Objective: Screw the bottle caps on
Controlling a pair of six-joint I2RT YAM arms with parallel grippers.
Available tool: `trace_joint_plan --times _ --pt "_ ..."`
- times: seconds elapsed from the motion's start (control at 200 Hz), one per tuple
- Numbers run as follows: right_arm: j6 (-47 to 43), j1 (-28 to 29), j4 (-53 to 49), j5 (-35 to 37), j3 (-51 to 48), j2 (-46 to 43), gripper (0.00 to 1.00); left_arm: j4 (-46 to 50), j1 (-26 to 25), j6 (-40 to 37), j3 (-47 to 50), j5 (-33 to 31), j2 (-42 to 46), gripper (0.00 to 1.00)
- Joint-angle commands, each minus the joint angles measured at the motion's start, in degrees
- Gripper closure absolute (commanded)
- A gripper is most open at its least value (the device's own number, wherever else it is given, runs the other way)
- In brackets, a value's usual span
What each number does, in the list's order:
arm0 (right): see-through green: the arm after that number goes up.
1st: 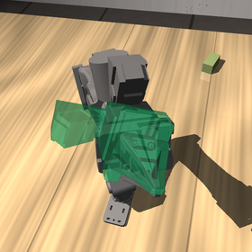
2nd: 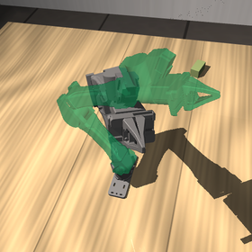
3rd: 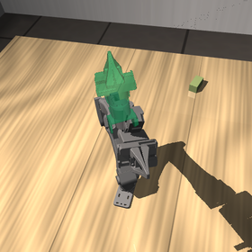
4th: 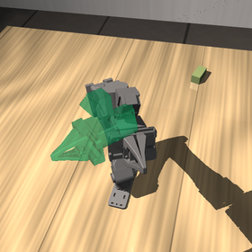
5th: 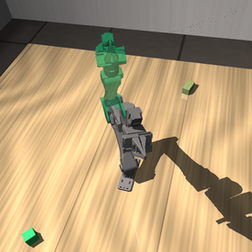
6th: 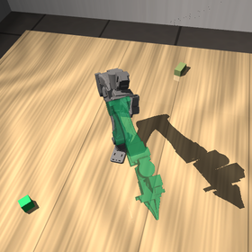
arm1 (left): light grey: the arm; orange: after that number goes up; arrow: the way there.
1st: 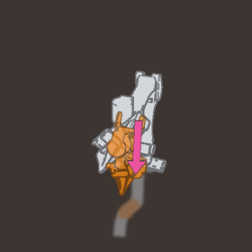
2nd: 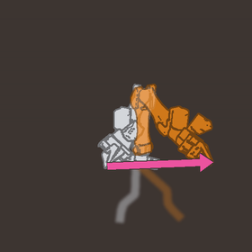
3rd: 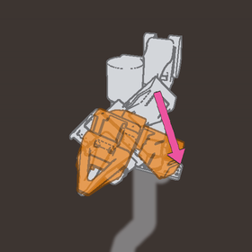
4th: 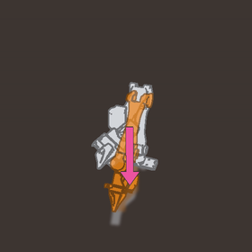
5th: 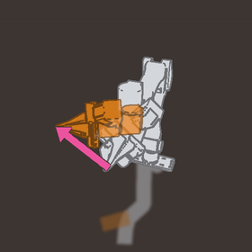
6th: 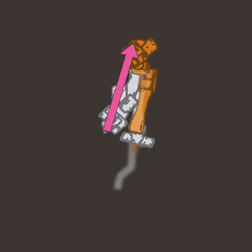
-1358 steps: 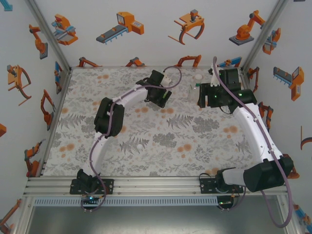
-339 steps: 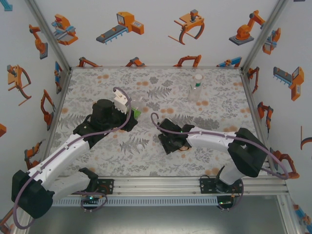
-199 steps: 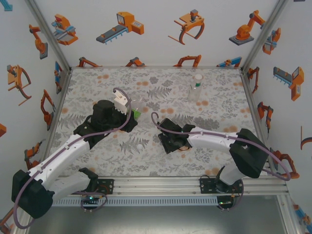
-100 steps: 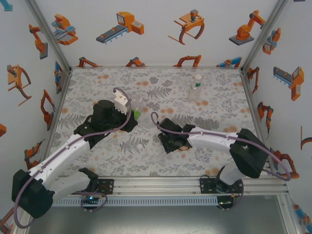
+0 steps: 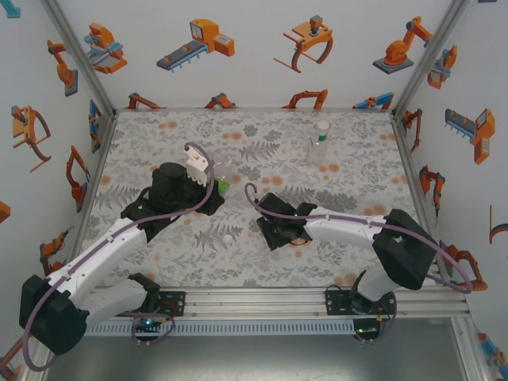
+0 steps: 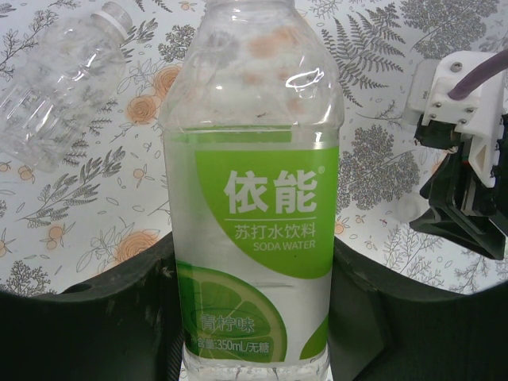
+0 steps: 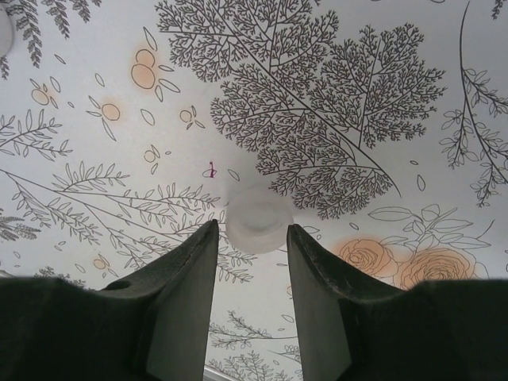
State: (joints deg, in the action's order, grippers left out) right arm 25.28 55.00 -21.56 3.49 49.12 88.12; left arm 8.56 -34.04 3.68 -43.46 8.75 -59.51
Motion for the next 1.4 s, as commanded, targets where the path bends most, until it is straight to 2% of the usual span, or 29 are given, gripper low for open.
trace_joint_plan --times 0.0,0.21,0.506,0.636,0.751,0.896,1.011,1.202,1.312,1.397 --pt "-0.82 0.43 -0.32 0.03 1.40 1.51 0.59 -1.01 0.29 0.94 0.21 -0.05 -0.16 1.00" --pt "-0.92 0.40 -0.15 -0.32 1.49 3.14 0.59 -0.99 0.29 1.04 0.22 -0.05 -0.19 1.00" --pt "-1.19 0.09 -0.06 -0.30 1.65 2.93 0.76 -0.88 0.29 0.98 0.22 -0.32 -0.44 1.00" --pt "-1.71 -2.56 0.03 -3.61 2.82 2.15 0.80 -0.74 0.30 0.89 0.22 -0.51 -0.35 1.00" --pt "-2.26 -5.90 1.78 -7.93 4.84 3.30 0.81 -1.27 0.29 0.70 0.22 -0.68 -0.82 1.00" --pt "1.75 -10.66 9.62 -15.50 6.61 6.46 0.81 -1.27 0.39 0.21 -0.94 -0.43 -2.22 1.00" --pt "4.32 -12.81 13.05 -18.14 8.33 9.81 0.80 -0.75 0.38 0.04 -1.88 0.07 -2.98 1.00" --pt "7.24 -15.60 17.08 -19.47 6.59 13.19 0.78 -1.05 0.49 0.02 -1.46 -0.03 -3.05 1.00" --pt "7.07 -16.62 15.09 -18.54 6.84 14.01 0.76 -1.02 0.47 -0.05 -1.76 0.19 -3.61 1.00" --pt "6.91 -17.38 10.98 -15.57 7.51 14.00 0.71 -1.06 0.47 0.01 -1.80 0.38 -3.72 1.00"
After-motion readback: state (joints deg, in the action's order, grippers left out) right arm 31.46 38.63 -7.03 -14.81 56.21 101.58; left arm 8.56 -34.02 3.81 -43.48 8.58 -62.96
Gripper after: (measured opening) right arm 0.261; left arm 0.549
